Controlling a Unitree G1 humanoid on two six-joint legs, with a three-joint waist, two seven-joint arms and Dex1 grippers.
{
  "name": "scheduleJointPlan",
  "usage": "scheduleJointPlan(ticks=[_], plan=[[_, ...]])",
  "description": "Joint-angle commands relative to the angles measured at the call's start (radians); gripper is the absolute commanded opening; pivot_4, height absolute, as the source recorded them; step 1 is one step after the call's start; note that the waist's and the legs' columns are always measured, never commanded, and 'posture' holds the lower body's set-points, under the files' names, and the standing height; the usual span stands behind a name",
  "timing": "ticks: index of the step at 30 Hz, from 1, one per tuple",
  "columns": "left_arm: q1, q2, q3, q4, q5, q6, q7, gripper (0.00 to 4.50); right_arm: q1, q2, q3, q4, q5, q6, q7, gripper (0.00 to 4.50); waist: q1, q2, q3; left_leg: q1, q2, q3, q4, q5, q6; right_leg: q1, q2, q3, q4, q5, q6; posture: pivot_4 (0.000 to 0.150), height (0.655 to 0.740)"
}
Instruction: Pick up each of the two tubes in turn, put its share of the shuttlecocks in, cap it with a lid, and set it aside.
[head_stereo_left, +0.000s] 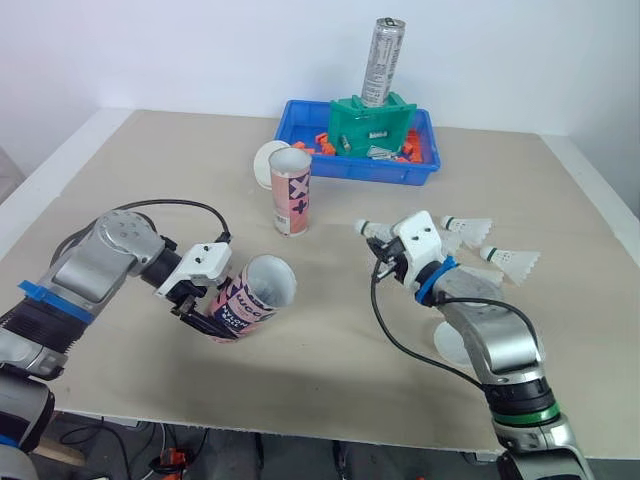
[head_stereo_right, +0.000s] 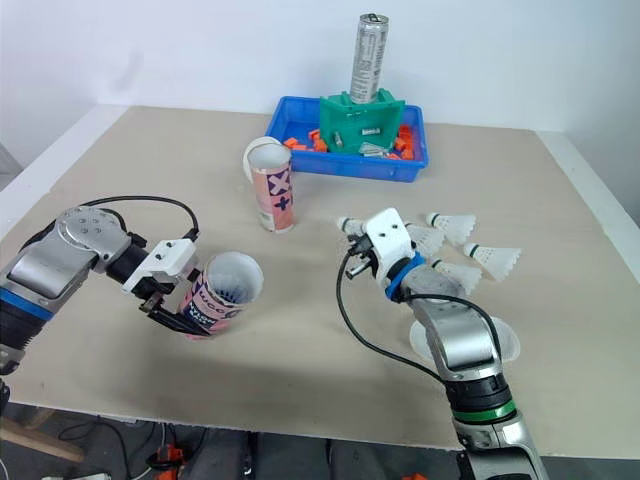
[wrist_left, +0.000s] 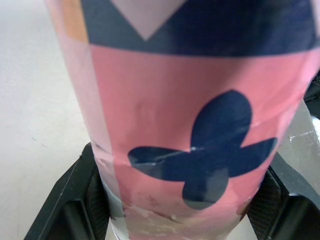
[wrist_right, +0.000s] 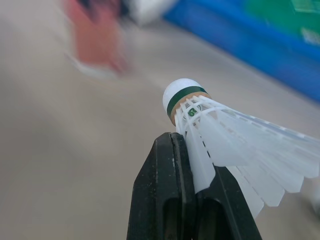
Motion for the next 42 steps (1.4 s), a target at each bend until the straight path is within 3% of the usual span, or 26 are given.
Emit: scheduleJointPlan(ticks=[1,4,8,19,22,25,27,29,34,37,42], plan=[[0.005,-0.010,0.007,-0.017,0.001,0.001,-0.008,3.24,-0.097,-0.098,-0.012,-0.214,0.127,0.019,0.180,0.08,0.000,0.001,0.000,0.000,0.000,0.000,0.000,0.000,0.000,0.000,0.000,0.000,0.000,0.000,0.000,0.150,0.7275],[-0.001,-0.017,0.002,-0.009,0.004,-0.003,-0.008,3.24,-0.138,-0.257,0.029,-0.324,0.200,-0.009,0.401,0.08,0.007,0.000,0.000,0.000,0.000,-0.001,-0.001,0.000,0.000,0.001,0.000,-0.001,0.000,-0.002,0.000,0.150,0.7275],[-0.006,-0.024,-0.001,0.000,0.008,-0.009,-0.008,3.24,-0.222,-0.344,0.123,-0.291,0.144,-0.091,0.530,0.08,0.005,0.000,0.000,0.000,0.000,0.000,-0.001,0.000,0.000,0.001,-0.001,-0.001,-0.001,-0.003,-0.001,0.150,0.7275],[0.003,-0.024,0.011,-0.022,0.007,0.006,-0.008,3.24,-0.464,-0.242,0.314,-0.084,0.072,-0.222,0.740,0.08,0.006,0.001,0.000,0.000,0.000,0.001,0.001,0.000,0.000,0.000,-0.002,-0.001,-0.001,-0.002,0.000,0.150,0.7275],[0.007,-0.021,0.015,-0.025,0.008,0.009,-0.008,3.24,-0.493,-0.232,0.322,-0.060,0.070,-0.220,0.777,0.98,0.006,0.001,0.000,0.000,0.000,0.001,0.000,0.000,0.000,0.000,-0.001,-0.001,0.000,-0.002,-0.001,0.150,0.7275],[0.009,-0.021,0.018,-0.027,0.009,0.012,-0.008,3.24,-0.527,-0.209,0.309,-0.046,0.093,-0.199,0.795,2.42,0.005,0.001,0.001,0.000,0.000,0.001,0.000,0.000,0.000,0.000,-0.001,-0.001,0.000,-0.002,-0.001,0.150,0.7275],[0.010,-0.020,0.019,-0.027,0.009,0.013,-0.008,3.24,-0.551,-0.188,0.241,-0.039,0.189,-0.127,0.799,3.36,0.005,0.001,0.001,0.000,0.000,0.001,0.000,0.000,0.000,0.000,-0.001,-0.001,0.000,-0.002,-0.001,0.150,0.7275],[0.010,-0.020,0.019,-0.027,0.009,0.013,-0.008,3.24,-0.552,-0.190,0.154,-0.027,0.289,-0.067,0.803,3.36,0.006,0.001,0.001,0.000,0.000,0.000,0.000,0.000,0.000,0.000,-0.001,-0.001,0.000,-0.002,-0.001,0.150,0.7275],[0.020,-0.021,0.026,-0.044,0.007,0.020,-0.008,3.24,-0.426,-0.298,0.001,-0.047,0.336,0.004,0.745,3.36,0.011,0.000,0.000,0.000,0.000,0.001,0.000,0.000,0.000,0.001,-0.002,-0.002,0.000,-0.002,-0.001,0.150,0.7275],[0.042,-0.020,0.042,-0.058,0.009,0.026,-0.008,3.24,-0.191,-0.366,-0.167,-0.108,0.285,0.022,0.600,3.36,0.018,-0.001,-0.001,0.000,0.000,0.000,-0.001,0.000,-0.001,0.001,-0.001,-0.002,-0.001,-0.003,-0.003,0.150,0.7275],[0.071,-0.011,0.061,-0.074,0.006,0.037,-0.008,3.24,0.202,-0.373,-0.492,-0.190,0.192,0.040,0.389,3.36,0.022,0.001,0.000,0.000,-0.001,0.001,-0.003,-0.001,-0.001,0.000,-0.002,-0.002,0.000,-0.002,0.000,0.150,0.7275]])
